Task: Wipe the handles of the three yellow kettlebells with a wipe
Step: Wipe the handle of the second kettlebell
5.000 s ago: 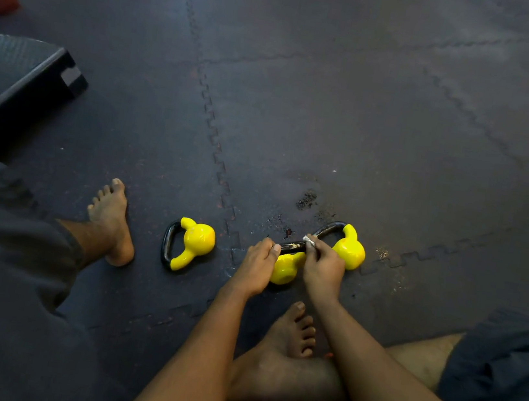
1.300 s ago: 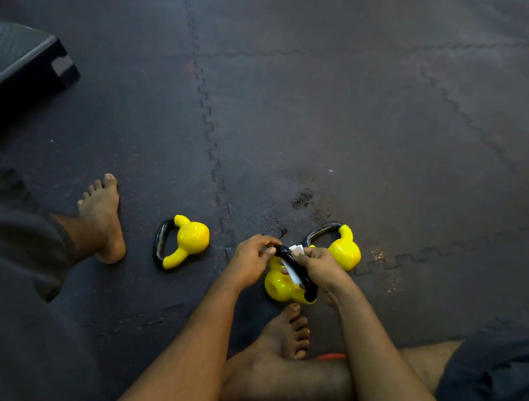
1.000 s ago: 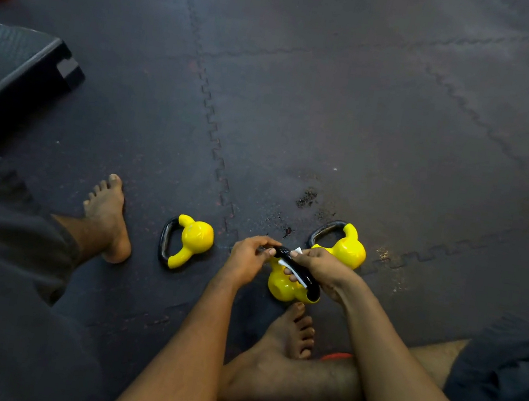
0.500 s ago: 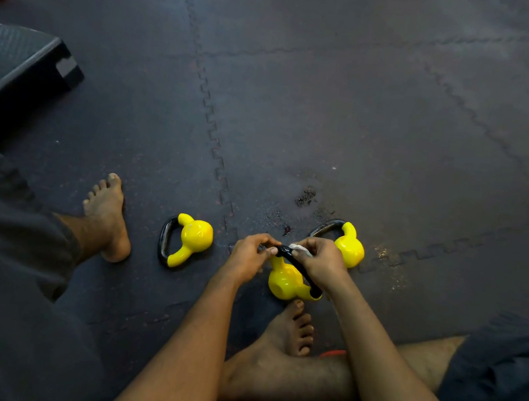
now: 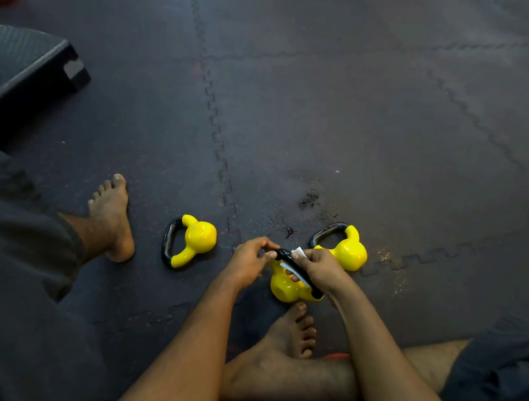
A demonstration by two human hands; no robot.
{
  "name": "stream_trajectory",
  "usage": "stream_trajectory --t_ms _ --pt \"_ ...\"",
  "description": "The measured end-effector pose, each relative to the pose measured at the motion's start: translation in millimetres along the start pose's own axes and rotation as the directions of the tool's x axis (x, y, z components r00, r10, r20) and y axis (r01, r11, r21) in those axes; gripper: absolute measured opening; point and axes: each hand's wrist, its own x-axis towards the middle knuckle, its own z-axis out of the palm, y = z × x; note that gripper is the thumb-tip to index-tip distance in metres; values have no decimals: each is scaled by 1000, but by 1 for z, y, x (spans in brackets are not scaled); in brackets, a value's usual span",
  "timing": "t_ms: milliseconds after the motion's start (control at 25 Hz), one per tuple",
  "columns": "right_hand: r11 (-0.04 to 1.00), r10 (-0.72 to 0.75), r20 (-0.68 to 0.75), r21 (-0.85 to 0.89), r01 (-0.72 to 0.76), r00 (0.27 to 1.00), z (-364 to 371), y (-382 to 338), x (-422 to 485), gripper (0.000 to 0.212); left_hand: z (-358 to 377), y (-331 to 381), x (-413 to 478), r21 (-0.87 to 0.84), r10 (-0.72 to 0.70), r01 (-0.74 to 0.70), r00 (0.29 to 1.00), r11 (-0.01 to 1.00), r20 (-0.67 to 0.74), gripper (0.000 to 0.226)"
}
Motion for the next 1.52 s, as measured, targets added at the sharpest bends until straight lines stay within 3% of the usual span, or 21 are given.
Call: stream_trajectory --t_ms 160,240,400,480,680,920,1120,1280,1400,1520 --pt "988 -76 -166 -144 52 983 2 1 2 23 -2 -3 -1 6 -9 9 1000 1000 10 12" --pt "995 -48 -71 -92 41 996 -4 1 3 23 -1 -3 0 21 -8 8 1000 1000 8 12" --pt "985 96 195 124 -121 976 -9 -1 1 30 1 -2 -1 38 5 -5 1000 999 2 14" --pt "987 95 171 109 -115 981 -7 -1 1 30 0 -3 -1 33 7 -7 1000 999 0 14" --pt "994 -29 -51 -105 23 998 -4 -3 4 28 -2 -8 0 63 13 -12 1000 998 -19 12" --pt "997 39 189 56 -51 981 -10 -2 4 33 0 -4 0 66 62 -62 998 996 -2 15" --pt "994 0 -113 -104 -12 994 -2 3 6 34 -1 -8 0 65 44 -43 999 997 -21 11" --pt "979 -118 -360 -200 47 925 -1 -1 2 27 2 -2 0 84 52 -54 998 995 17 2" --pt "961 -204 -426 -257 98 882 3 0 -2 26 6 2 -3 102 61 -62 998 993 11 5" --pt "917 -286 -388 -376 132 877 10 4 -5 21 10 4 -7 124 65 -63 998 990 -16 8"
